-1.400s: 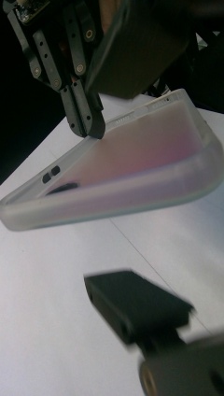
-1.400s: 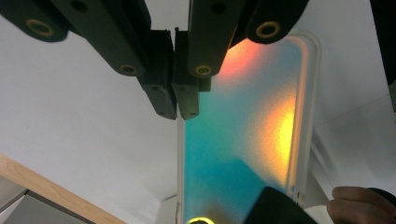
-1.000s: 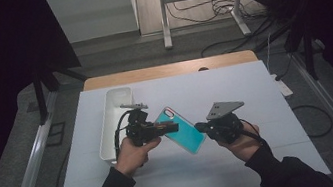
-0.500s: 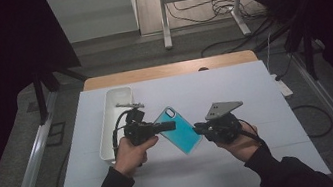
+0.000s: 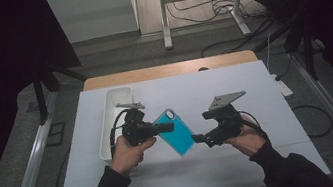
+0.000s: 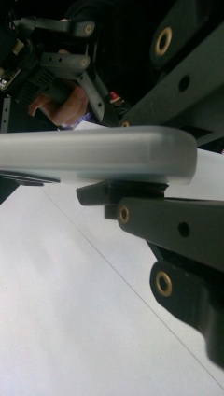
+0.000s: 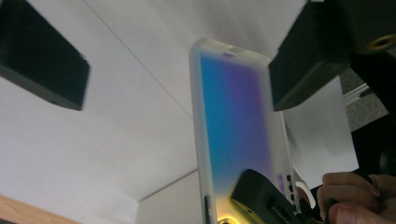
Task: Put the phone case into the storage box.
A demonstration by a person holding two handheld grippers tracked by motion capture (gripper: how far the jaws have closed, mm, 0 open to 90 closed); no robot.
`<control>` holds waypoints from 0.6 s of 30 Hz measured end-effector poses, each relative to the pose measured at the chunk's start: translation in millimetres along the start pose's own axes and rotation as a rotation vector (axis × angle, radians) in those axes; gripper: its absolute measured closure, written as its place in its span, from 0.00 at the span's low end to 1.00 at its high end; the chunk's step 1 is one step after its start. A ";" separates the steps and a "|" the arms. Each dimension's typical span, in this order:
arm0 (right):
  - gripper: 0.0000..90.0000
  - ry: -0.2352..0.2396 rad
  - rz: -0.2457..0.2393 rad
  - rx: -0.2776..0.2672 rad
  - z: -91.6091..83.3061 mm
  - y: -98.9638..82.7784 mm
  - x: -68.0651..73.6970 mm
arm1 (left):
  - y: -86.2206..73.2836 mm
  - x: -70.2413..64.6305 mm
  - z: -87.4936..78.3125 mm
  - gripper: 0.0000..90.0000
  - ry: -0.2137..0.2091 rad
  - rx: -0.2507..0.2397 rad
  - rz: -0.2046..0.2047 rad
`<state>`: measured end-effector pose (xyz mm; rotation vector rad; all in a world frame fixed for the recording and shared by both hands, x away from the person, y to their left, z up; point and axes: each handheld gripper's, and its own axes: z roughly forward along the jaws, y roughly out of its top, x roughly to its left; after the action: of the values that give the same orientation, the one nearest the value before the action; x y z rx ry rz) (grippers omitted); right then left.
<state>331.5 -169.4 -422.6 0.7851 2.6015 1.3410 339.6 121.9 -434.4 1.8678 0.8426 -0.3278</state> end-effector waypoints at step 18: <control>0.00 0.122 -0.040 0.029 10.1 -1.9 5.2 | 2.8 -10.7 6.3 0.95 -0.055 0.038 0.096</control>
<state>329.5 -160.4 -429.5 0.6710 2.7198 1.3853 334.7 111.3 -429.2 1.9187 0.7111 -0.3358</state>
